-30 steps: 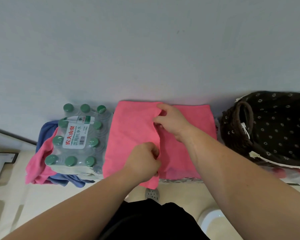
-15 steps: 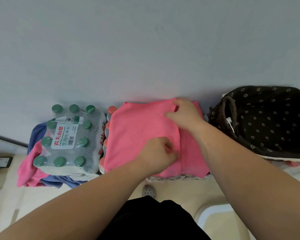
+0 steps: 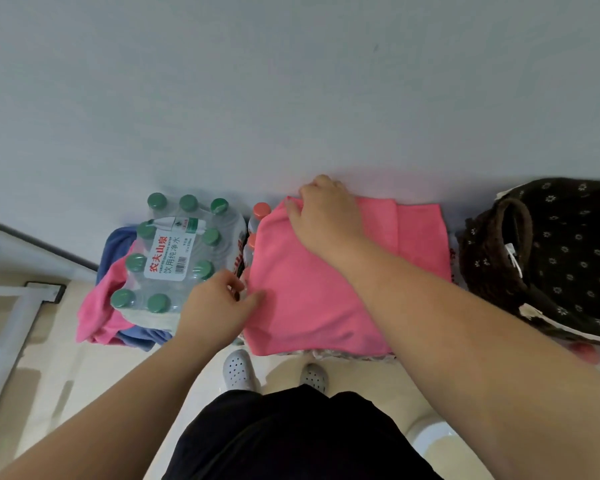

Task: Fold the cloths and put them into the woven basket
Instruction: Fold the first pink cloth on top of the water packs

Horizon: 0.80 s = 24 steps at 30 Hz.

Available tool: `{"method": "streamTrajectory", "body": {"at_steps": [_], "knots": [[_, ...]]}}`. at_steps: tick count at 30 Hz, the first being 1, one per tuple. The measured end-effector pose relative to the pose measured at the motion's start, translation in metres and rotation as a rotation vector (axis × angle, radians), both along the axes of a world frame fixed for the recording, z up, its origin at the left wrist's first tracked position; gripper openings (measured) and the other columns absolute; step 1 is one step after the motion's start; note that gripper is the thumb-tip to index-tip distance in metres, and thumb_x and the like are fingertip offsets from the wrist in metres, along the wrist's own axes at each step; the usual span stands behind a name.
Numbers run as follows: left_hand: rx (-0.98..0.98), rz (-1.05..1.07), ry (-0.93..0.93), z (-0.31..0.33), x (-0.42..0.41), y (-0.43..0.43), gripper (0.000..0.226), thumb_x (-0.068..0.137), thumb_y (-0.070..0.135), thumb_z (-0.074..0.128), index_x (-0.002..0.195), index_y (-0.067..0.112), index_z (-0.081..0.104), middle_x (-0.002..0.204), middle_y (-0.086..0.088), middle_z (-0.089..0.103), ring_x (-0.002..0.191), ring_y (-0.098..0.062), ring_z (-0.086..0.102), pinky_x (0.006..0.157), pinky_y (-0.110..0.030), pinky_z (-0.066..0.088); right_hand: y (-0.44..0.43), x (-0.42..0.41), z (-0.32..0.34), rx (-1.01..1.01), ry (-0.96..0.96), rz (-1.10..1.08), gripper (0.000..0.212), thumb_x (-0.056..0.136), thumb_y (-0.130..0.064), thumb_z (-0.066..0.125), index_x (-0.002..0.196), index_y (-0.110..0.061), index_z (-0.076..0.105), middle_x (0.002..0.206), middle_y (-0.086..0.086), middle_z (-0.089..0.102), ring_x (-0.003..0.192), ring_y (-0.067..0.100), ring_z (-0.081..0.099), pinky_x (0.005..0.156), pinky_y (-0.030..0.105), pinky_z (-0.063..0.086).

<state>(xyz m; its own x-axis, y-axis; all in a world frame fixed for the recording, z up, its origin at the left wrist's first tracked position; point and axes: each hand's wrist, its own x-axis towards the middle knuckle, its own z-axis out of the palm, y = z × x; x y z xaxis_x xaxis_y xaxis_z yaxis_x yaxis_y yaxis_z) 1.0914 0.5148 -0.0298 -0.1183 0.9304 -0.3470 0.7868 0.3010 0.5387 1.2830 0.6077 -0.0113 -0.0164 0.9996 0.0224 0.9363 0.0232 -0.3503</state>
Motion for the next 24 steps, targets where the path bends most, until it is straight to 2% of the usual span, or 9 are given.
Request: {"method": "streamTrajectory", "body": {"at_steps": [3,6,10,12,14,17,20,24], "knots": [[0.007,-0.096,0.107,-0.007,0.001,-0.003,0.035,0.071,0.05,0.077,0.073,0.023,0.054,0.067,0.005,0.06,0.064,-0.017,0.059,0.058,-0.031,0.049,0.021,-0.008,0.001,-0.073,-0.141,0.022,0.036,0.098,-0.039,0.048,0.104,-0.011,0.07,0.109,0.013,0.069,0.105,0.036,0.061,0.085,0.037,0.047],[0.032,-0.138,0.159,-0.01,0.002,-0.002,0.035,0.07,0.048,0.076,0.071,0.023,0.051,0.067,0.006,0.058,0.064,-0.013,0.056,0.054,-0.029,0.04,0.034,-0.015,-0.005,-0.139,-0.191,0.018,0.024,0.09,-0.033,0.058,0.102,-0.017,0.071,0.102,0.008,0.071,0.101,0.035,0.064,0.078,0.034,0.047],[0.033,-0.161,0.105,-0.015,-0.001,0.003,0.032,0.068,0.043,0.078,0.069,0.021,0.055,0.064,0.006,0.057,0.06,-0.012,0.054,0.051,-0.027,0.037,0.031,-0.025,-0.013,-0.166,-0.007,0.034,0.031,0.082,-0.021,0.06,0.11,-0.028,0.069,0.106,0.002,0.072,0.105,0.031,0.062,0.089,0.036,0.051],[0.039,-0.172,0.084,-0.016,0.0,0.005,0.031,0.068,0.04,0.078,0.066,0.018,0.056,0.061,0.005,0.056,0.058,-0.013,0.052,0.049,-0.026,0.035,0.03,-0.025,-0.015,-0.182,0.049,0.014,0.029,0.08,-0.018,0.058,0.104,-0.029,0.069,0.105,-0.001,0.072,0.104,0.029,0.062,0.089,0.037,0.051],[0.04,-0.188,0.075,-0.015,0.0,0.006,0.031,0.069,0.039,0.079,0.068,0.016,0.057,0.062,0.003,0.057,0.058,-0.011,0.052,0.049,-0.028,0.038,0.031,-0.021,-0.016,-0.17,0.006,-0.033,0.021,0.084,-0.027,0.057,0.101,-0.024,0.07,0.103,0.001,0.072,0.102,0.03,0.064,0.086,0.038,0.052],[0.033,-0.205,0.07,-0.014,0.0,0.007,0.031,0.07,0.037,0.078,0.069,0.015,0.056,0.065,0.002,0.058,0.06,-0.012,0.053,0.051,-0.03,0.042,0.03,-0.012,-0.016,-0.173,-0.136,-0.075,0.034,0.093,-0.045,0.054,0.103,-0.016,0.07,0.107,0.01,0.071,0.103,0.034,0.065,0.085,0.038,0.049],[0.036,-0.226,0.075,-0.012,0.0,0.009,0.032,0.069,0.035,0.077,0.068,0.015,0.053,0.062,0.001,0.057,0.056,-0.011,0.049,0.049,-0.029,0.038,0.024,-0.005,-0.019,-0.178,-0.206,-0.063,0.045,0.082,-0.056,0.067,0.105,-0.017,0.068,0.105,0.007,0.07,0.103,0.032,0.064,0.08,0.035,0.045],[0.025,-0.248,0.084,-0.009,0.001,0.011,0.032,0.07,0.034,0.078,0.07,0.015,0.053,0.064,0.001,0.058,0.058,-0.011,0.05,0.051,-0.03,0.039,0.019,-0.009,-0.029,-0.117,-0.093,-0.013,0.032,0.081,-0.044,0.071,0.102,-0.02,0.07,0.105,0.005,0.069,0.103,0.031,0.061,0.085,0.035,0.047]]}}
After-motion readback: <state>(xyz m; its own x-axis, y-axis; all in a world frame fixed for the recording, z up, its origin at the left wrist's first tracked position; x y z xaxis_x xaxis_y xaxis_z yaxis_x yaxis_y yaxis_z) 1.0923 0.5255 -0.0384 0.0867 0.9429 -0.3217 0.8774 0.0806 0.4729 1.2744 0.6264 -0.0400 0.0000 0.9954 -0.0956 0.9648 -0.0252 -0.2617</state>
